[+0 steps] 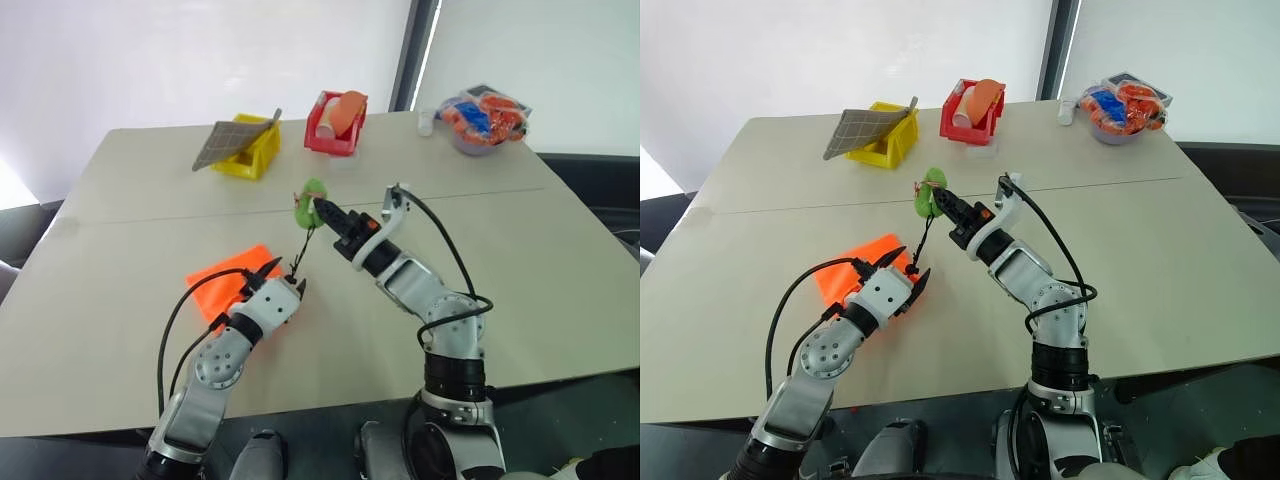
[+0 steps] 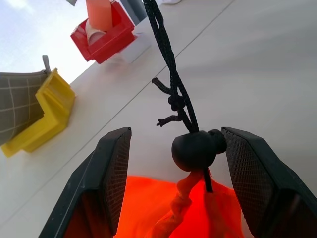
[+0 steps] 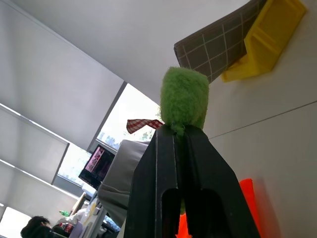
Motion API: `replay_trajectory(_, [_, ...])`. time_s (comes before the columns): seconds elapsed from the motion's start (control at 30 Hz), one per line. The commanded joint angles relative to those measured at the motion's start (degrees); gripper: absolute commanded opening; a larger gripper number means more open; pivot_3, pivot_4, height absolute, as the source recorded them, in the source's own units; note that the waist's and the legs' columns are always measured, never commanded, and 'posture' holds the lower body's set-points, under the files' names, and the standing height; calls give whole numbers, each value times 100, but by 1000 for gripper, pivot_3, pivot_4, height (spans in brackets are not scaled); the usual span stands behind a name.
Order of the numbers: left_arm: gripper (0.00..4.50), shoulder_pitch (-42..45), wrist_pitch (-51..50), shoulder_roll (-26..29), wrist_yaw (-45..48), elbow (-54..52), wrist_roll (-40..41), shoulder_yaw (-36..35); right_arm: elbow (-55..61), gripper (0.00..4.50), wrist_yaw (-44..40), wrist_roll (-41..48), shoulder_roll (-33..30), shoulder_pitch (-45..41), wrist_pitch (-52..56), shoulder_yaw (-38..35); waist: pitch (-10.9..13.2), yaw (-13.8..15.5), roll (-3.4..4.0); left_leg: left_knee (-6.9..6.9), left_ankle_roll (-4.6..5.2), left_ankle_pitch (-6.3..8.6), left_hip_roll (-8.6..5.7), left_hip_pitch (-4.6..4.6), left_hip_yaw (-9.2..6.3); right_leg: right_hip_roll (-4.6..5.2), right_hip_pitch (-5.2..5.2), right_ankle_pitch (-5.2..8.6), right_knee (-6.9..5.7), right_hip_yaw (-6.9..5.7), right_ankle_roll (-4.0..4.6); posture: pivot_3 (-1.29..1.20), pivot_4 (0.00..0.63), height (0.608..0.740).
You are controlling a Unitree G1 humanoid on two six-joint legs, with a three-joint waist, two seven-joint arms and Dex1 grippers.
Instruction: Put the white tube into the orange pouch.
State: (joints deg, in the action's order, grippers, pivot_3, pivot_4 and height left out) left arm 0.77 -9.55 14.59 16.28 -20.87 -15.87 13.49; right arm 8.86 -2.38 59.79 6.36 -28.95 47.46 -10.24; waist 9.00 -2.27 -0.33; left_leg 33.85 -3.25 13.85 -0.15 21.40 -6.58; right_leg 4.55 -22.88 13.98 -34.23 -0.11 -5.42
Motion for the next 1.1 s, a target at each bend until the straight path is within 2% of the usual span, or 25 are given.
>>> replay_trajectory(0.03, [3064, 36, 53, -63, 60, -193, 291, -147, 209, 0, -60, 90, 30, -12, -77, 64, 0, -3, 0, 0, 0, 0, 0, 0, 0, 0, 0, 0, 0, 0, 0, 0, 150, 740])
replay_trajectory(0.33, [3064, 32, 20, -30, 62, -211, 331, -155, 209, 0, -58, 87, 29, -2, -103, 91, 0, -1, 0, 1, 0, 0, 0, 0, 0, 0, 1, 0, 0, 0, 0, 0, 150, 740])
replay_trajectory(0.43, [2246, 33, 33, -21, 44, -212, 309, -161, 206, 0, -63, 82, 30, -1, -108, 98, 0, -2, 0, 1, 0, 0, 0, 0, 0, 0, 1, 0, 0, 0, 0, 0, 150, 740])
replay_trajectory(0.57, [350, 33, 30, -12, 30, -212, 296, -170, 200, 0, -66, 80, 31, -2, -110, 103, 0, -2, 0, 1, 0, 0, 0, 0, 0, 0, 1, 0, 0, 0, 0, 0, 150, 740])
replay_trajectory(0.6, [255, 32, 25, -9, 26, -213, 291, -173, 198, 0, -67, 80, 30, -2, -112, 102, 0, -2, 0, 1, 0, 0, 0, 0, 0, 0, 1, 0, 0, 0, 0, 0, 150, 740])
replay_trajectory(0.83, [257, -21, 100, 218, 153, -157, 388, -344, 159, 0, -50, 9, -49, -21, -282, -51, 0, -3, 0, 1, 0, 0, 0, -1, 0, 0, 0, 0, 0, 0, 0, 0, 150, 740])
replay_trajectory(1.1, [257, -538, 375, 877, 875, -75, 1112, -797, -281, 0, 506, -42, -165, -202, -1206, -956, 2, -4, 5, 0, 0, 0, 0, 0, 0, 2, 0, 1, 4, 0, 2, 0, 150, 740])
